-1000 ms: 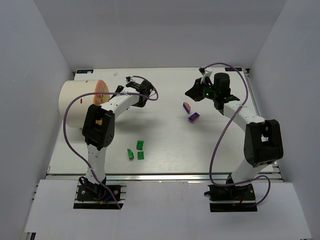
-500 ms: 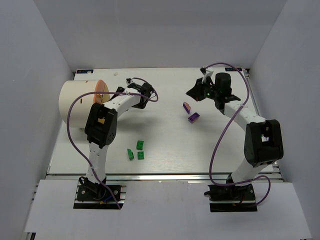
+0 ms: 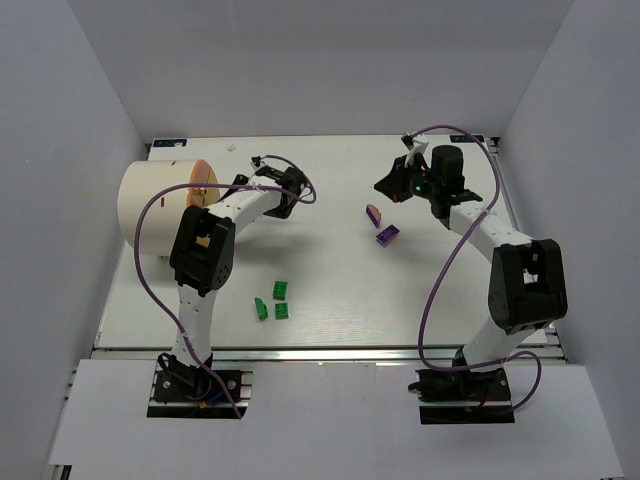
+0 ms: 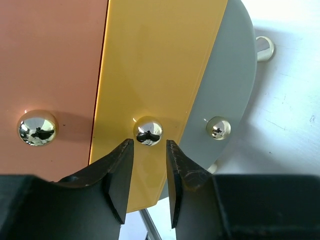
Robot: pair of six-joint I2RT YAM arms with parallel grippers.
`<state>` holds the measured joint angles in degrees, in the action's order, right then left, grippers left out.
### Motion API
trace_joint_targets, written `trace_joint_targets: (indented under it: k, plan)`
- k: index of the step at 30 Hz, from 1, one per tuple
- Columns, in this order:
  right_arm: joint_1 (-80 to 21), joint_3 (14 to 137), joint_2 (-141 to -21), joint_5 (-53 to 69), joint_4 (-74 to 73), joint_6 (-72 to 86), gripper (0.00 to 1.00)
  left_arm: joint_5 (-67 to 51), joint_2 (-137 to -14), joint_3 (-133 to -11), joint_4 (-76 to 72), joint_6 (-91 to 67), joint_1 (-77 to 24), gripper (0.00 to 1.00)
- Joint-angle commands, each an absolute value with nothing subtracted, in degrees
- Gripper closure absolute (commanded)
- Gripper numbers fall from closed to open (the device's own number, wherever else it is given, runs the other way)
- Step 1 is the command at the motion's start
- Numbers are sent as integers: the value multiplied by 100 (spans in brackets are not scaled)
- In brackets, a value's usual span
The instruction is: Sort the legos into containers by color
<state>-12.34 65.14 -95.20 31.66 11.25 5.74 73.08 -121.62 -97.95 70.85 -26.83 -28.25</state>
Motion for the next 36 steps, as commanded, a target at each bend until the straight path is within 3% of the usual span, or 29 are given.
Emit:
trace_joint_targets:
  k: [1,28,36]
  plan:
    - [-1178,6715,-9492,3173,1169,501,100,7567,-12208,-9896,7198,-2891,-2848,58]
    - [-1151,6645,-9422,3190,1178,510,100,7778,-12489,-10310,7875,-3621,-2742,56]
    - [-1143,6610,-9404,3164,1178,501,100,7778,-12516,-10310,7884,-3656,-2742,66]
